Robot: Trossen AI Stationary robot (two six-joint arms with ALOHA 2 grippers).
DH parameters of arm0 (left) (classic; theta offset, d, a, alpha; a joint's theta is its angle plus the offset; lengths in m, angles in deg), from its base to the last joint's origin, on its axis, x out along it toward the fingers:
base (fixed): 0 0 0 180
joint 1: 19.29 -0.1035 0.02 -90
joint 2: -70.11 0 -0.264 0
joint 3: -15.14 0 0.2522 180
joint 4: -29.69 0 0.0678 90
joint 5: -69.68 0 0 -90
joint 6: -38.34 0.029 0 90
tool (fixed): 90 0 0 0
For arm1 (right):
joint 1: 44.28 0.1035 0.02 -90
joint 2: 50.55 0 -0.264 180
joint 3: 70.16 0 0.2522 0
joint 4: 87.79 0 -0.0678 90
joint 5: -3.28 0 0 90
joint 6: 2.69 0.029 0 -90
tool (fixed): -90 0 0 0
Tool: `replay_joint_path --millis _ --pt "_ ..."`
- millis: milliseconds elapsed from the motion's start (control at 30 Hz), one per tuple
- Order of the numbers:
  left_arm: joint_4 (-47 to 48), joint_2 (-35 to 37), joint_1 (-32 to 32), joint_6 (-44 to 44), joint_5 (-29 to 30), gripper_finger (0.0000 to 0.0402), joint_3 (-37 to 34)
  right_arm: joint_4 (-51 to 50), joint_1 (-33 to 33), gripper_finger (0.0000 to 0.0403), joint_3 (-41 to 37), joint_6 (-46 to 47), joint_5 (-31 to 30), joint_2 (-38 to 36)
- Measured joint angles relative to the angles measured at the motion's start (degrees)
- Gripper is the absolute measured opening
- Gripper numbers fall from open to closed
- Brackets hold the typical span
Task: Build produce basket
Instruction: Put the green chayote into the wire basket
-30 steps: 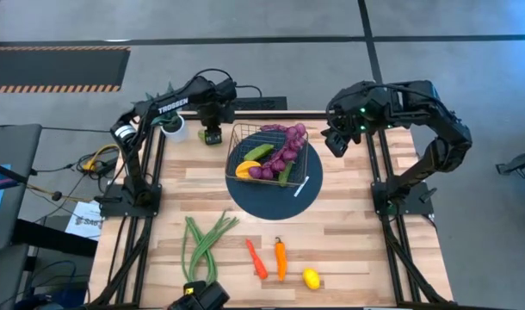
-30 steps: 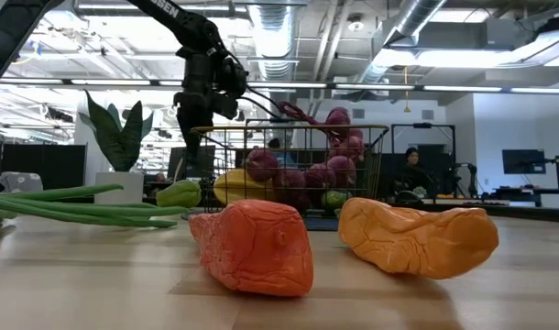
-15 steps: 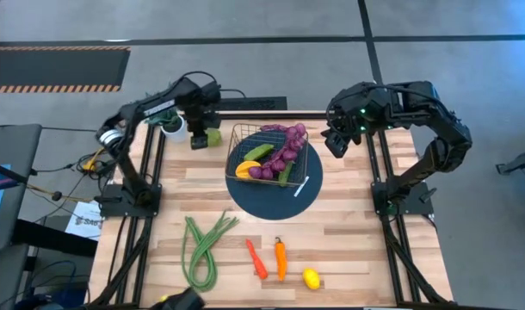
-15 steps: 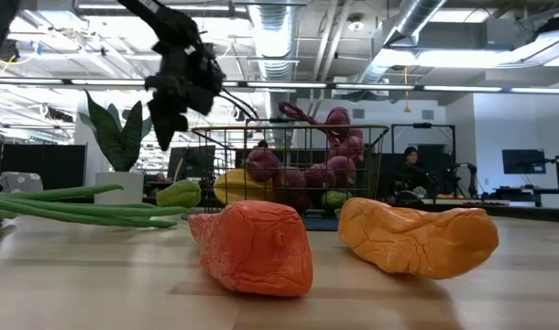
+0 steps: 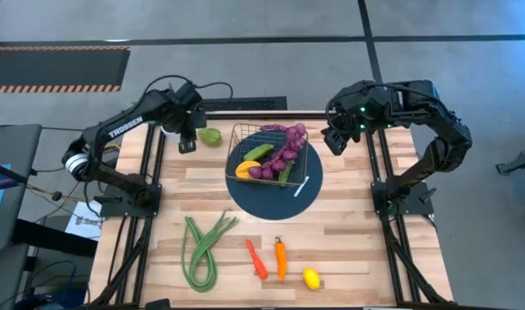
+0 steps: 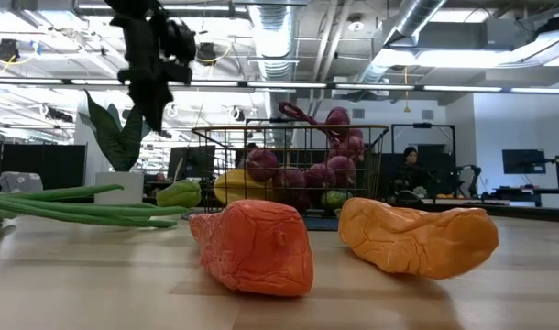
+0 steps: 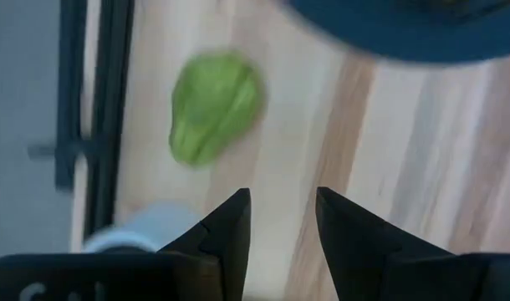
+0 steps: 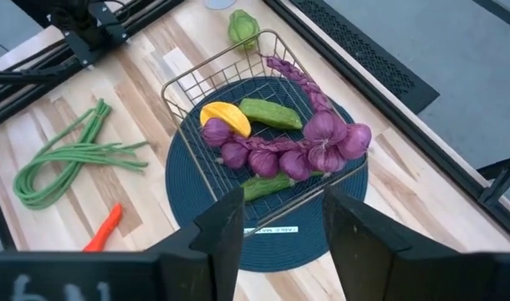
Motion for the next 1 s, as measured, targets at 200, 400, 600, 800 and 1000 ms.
replay_joint_path --millis 200,400,600,800,1000 --pt "-1.7 -4.37 0.31 -0.15 0.5 0.0128 -3.63 0.0 0.52 0.0179 0.0 1.15 -0.03 0.0" --pt "-5.82 -6.18 1.14 0.8 0.6 0.0149 -3.98 0.0 1.24 0.0179 0.0 1.57 -0.06 0.0" --pt "-8.2 -10.15 1.17 5.27 0.53 0.0175 -3.94 0.0 1.28 0.0176 0.0 2.03 -0.06 0.0" --pt "-9.34 -12.63 1.68 12.15 0.26 0.0182 -3.94 0.0 1.26 0.0177 0.0 2.89 -0.01 0.0" --pt "-13.16 -12.02 3.29 17.68 6.44 0.0183 -3.9 -0.02 1.26 0.0173 0.0 2.89 0.0 0.0"
